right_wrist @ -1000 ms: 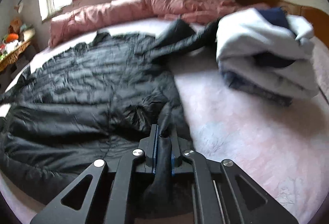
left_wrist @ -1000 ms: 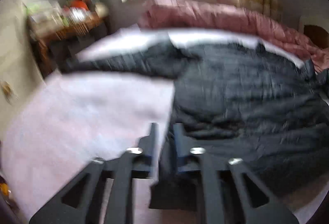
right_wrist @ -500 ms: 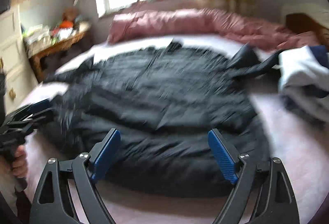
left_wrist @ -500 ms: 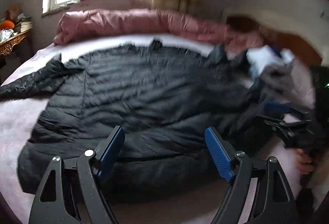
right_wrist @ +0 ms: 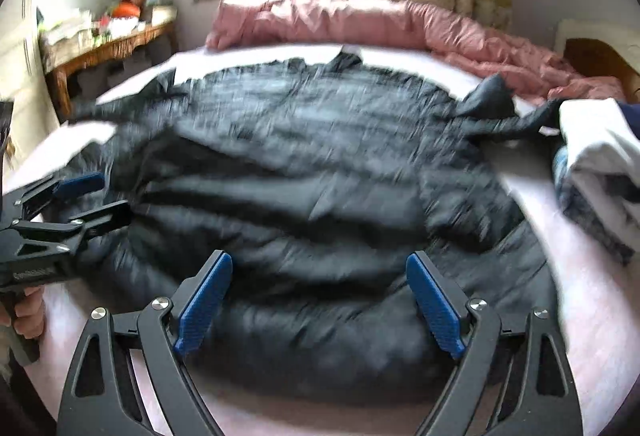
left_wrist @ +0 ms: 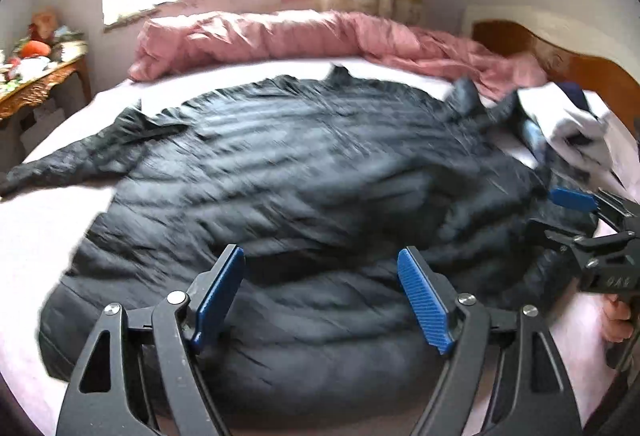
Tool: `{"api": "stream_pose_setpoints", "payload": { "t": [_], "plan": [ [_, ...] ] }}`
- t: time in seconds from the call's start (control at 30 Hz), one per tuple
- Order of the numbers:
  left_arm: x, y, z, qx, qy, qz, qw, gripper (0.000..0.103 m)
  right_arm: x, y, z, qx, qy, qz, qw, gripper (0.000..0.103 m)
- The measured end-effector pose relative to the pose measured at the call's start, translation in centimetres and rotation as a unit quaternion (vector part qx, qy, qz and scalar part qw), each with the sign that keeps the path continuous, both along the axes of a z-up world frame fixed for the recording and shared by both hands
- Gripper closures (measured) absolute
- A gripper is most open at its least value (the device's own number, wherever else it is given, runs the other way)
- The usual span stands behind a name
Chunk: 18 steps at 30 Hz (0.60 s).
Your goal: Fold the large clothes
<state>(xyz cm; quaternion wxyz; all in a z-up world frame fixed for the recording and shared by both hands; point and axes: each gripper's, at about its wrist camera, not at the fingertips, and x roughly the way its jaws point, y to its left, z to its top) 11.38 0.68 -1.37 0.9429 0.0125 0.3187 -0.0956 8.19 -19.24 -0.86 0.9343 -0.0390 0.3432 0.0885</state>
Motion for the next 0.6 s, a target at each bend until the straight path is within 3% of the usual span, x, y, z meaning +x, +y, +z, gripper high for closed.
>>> {"api": "stream_pose_setpoints", "payload": {
  "t": [0.07,0.13,0.2,0.27,0.3,0.4,0.5,0.6],
  "plan": [
    [1.5,1.4,-0.3,0.019,0.016,0.038,0.9990,0.025,1.1,-0.9,0.4,0.011,0.006,0.000,1.000,0.013],
    [3.2,3.1,-1.5,0.027,0.057,0.086,0.9943,0.025,2.8,-1.8,-0.4,0.018,0.046,-0.004,0.999,0.013],
    [3.9,5.7,-2.6,-0.001,0.088,0.152,0.9845,0.036,4.3,-3.1,-1.8,0.017,0.076,-0.042,0.996,0.013],
    [3.0,7.5,-2.4,0.006,0.068,0.232,0.9703,0.042,5.1,-4.7,-2.7,0.027,0.096,-0.080,0.992,0.017],
    [2.7,8.1,-2.3,0.007,0.064,0.249,0.9663,0.039,5.1,-5.6,-2.7,0.040,0.097,-0.093,0.990,0.023],
    [2.1,9.3,-2.6,-0.016,0.076,0.243,0.9669,0.037,5.0,-7.3,-2.6,0.022,0.088,-0.131,0.987,0.037],
    [1.2,9.3,-2.4,-0.007,0.077,0.233,0.9693,0.038,4.8,-8.5,-2.7,0.031,0.096,-0.121,0.988,0.046],
    [-0.2,9.4,-1.3,-0.033,0.045,0.204,0.9774,0.039,3.9,-9.5,-2.0,0.053,0.078,-0.129,0.987,0.048]
  ]
}}
